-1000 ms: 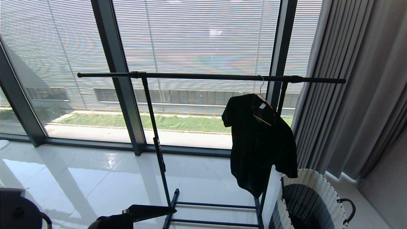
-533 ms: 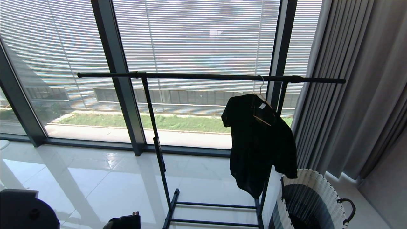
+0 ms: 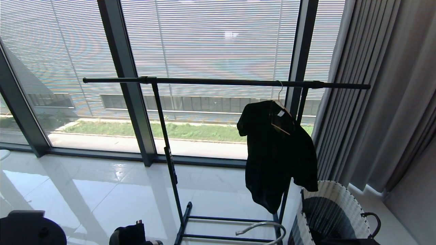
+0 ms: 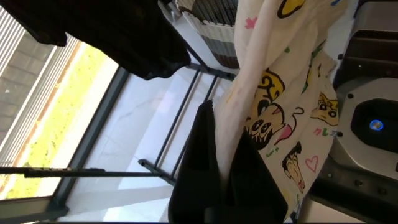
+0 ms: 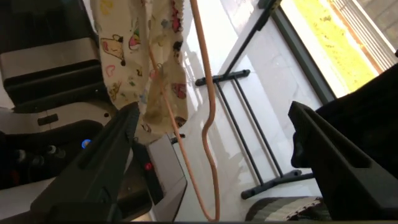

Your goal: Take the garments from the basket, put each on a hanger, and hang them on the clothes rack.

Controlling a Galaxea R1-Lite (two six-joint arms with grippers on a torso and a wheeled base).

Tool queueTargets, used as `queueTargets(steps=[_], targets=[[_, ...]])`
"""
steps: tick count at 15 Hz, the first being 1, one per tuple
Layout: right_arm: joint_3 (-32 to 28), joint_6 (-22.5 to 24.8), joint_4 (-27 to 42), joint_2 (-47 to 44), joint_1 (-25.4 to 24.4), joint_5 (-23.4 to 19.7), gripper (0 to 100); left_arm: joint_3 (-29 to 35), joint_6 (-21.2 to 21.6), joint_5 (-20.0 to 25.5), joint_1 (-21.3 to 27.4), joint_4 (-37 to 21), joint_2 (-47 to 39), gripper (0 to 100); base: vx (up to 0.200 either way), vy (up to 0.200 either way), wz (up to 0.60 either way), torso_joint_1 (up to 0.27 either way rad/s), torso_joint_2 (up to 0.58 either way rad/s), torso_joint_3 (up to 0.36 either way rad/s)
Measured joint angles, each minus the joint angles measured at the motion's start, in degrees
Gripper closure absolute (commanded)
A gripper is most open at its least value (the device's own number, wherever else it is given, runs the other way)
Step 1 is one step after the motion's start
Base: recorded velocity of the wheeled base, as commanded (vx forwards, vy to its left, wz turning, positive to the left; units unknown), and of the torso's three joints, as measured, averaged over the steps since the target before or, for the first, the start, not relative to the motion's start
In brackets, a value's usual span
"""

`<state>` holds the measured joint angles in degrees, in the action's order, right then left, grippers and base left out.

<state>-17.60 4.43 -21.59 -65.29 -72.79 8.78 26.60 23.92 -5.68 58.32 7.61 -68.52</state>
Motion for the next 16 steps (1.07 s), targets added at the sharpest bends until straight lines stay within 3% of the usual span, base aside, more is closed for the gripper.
queueTargets(steps=[4,6,11,13,16], targets=[[0.9,-0.27,-0.05,-0.46,2.76,0.02,0,-2.71,0.05,-4.13,-8.05,8.45,0.89,100,0.0,0.0,0.0,0.0,0.0,0.0],[0.88,-3.39,-1.05,-1.85,2.91,-0.07,0,-0.98,0.13,-4.88,-10.83,14.69,0.89,100,0.0,0.0,0.0,0.0,0.0,0.0],[-2.86,-18.98,-14.97,-13.34,3.85,1.4,0,3.69,0.55,-5.73,-11.89,15.24,1.5,100,0.0,0.0,0.0,0.0,0.0,0.0],[-6.05,-21.77,-18.51,-19.6,6.08,3.8,0,4.62,0.6,-5.73,-11.93,15.19,1.61,100,0.0,0.0,0.0,0.0,0.0,0.0],[-10.68,-22.26,-23.13,-28.2,9.12,8.29,0,5.67,1.56,-5.73,-11.89,15.19,1.72,100,0.0,0.0,0.0,0.0,0.0,0.0]])
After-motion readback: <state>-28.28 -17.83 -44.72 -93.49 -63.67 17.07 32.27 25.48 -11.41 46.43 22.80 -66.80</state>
